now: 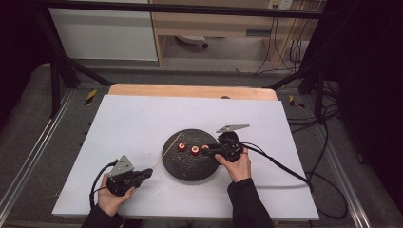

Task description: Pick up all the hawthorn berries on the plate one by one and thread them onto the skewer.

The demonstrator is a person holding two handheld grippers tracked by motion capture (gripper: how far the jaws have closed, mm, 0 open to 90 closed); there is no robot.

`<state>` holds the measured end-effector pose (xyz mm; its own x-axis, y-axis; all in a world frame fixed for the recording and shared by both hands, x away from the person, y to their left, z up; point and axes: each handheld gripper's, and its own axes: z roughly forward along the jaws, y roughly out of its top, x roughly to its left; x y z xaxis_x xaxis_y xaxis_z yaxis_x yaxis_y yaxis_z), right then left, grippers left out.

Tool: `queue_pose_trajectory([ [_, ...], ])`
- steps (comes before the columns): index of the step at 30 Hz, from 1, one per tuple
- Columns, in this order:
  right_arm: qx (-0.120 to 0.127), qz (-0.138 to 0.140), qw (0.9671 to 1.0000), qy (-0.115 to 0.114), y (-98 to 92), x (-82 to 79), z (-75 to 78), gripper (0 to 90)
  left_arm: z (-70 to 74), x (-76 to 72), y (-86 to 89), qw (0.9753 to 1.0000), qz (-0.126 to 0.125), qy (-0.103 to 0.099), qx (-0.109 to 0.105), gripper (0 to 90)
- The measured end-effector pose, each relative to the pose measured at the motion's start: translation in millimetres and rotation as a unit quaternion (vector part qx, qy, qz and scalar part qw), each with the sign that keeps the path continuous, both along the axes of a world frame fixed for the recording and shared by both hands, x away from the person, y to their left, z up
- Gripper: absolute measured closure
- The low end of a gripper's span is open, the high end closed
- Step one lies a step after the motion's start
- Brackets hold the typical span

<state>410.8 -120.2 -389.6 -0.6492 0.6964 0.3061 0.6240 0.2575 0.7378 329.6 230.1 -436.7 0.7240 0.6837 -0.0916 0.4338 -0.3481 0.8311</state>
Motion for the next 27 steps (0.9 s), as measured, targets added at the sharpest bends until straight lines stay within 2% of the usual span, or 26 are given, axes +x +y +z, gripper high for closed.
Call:
queue_pose_trajectory([
  [6,0.056,-0.031,0.9978,-0.016,-7.7,-8.2,-11.1,60.9,-0.2,-0.8,-4.0,1.0000,-0.001,-0.004,0.000,88.2],
  [7,0.065,-0.036,0.9971,-0.019,-8.7,-9.5,-12.4,60.9,-0.1,-0.8,-4.6,1.0000,-0.001,-0.003,0.000,88.2],
  [8,0.087,-0.047,0.9948,-0.025,-10.1,-11.9,-15.2,61.0,-0.2,-0.8,-5.2,1.0000,0.000,-0.003,0.001,88.2],
  [9,0.087,-0.047,0.9948,-0.025,-10.1,-11.9,-15.2,61.0,-0.4,-0.7,-5.8,1.0000,-0.001,-0.003,0.000,88.2],
  [10,0.103,-0.059,0.9923,-0.034,-11.1,-14.1,-17.7,61.0,-0.7,-0.8,-6.8,1.0000,-0.001,-0.003,-0.001,88.2],
  [11,0.103,-0.059,0.9923,-0.034,-11.1,-14.1,-17.7,61.0,-0.8,-1.0,-7.3,1.0000,-0.001,-0.004,0.001,88.2],
  [12,0.111,-0.064,0.9910,-0.037,-11.1,-15.1,-18.9,61.0,-0.9,-1.2,-8.1,1.0000,-0.002,-0.004,0.002,88.2],
  [13,0.131,-0.079,0.9872,-0.046,-10.7,-16.6,-21.5,61.0,-1.0,-1.6,-9.2,1.0000,-0.002,-0.004,0.001,88.2],
  [15,0.150,-0.091,0.9830,-0.055,-10.3,-17.6,-24.2,60.9,-0.9,-2.1,-11.0,1.0000,-0.001,-0.005,0.000,88.2],
  [16,0.150,-0.091,0.9830,-0.055,-10.3,-17.6,-24.2,60.9,-0.9,-2.2,-11.8,1.0000,-0.001,-0.006,0.001,88.2],
  [17,0.160,-0.102,0.9801,-0.060,-9.3,-17.8,-25.9,61.0,-0.9,-2.2,-12.8,1.0000,0.000,-0.006,-0.001,88.2],
  [18,0.160,-0.102,0.9801,-0.060,-9.3,-17.8,-25.9,61.0,-0.9,-2.2,-13.7,1.0000,0.001,-0.006,-0.002,88.2],
  [20,0.178,-0.115,0.9749,-0.068,-8.6,-17.7,-26.5,61.0,-0.6,-2.2,-15.4,1.0000,0.002,-0.009,-0.004,88.2],
  [22,0.192,-0.120,0.9715,-0.072,-7.8,-17.5,-25.9,61.0,-0.4,-2.6,-17.0,0.9999,0.004,-0.011,-0.005,88.2],
  [23,0.192,-0.120,0.9715,-0.072,-7.8,-17.5,-25.9,61.0,-0.3,-2.9,-17.8,0.9999,0.004,-0.012,-0.006,88.2],
  [25,0.204,-0.124,0.9678,-0.079,-6.5,-17.1,-26.2,61.0,0.0,-3.7,-19.8,0.9999,0.004,-0.015,-0.008,88.2],
  [26,0.214,-0.130,0.9643,-0.086,-5.4,-16.7,-26.9,61.0,0.0,-4.0,-20.8,0.9998,0.004,-0.015,-0.008,88.2],
  [27,0.221,-0.131,0.9624,-0.089,-4.8,-16.1,-27.1,61.1,0.1,-4.3,-21.9,0.9998,0.006,-0.017,-0.009,88.2],
])
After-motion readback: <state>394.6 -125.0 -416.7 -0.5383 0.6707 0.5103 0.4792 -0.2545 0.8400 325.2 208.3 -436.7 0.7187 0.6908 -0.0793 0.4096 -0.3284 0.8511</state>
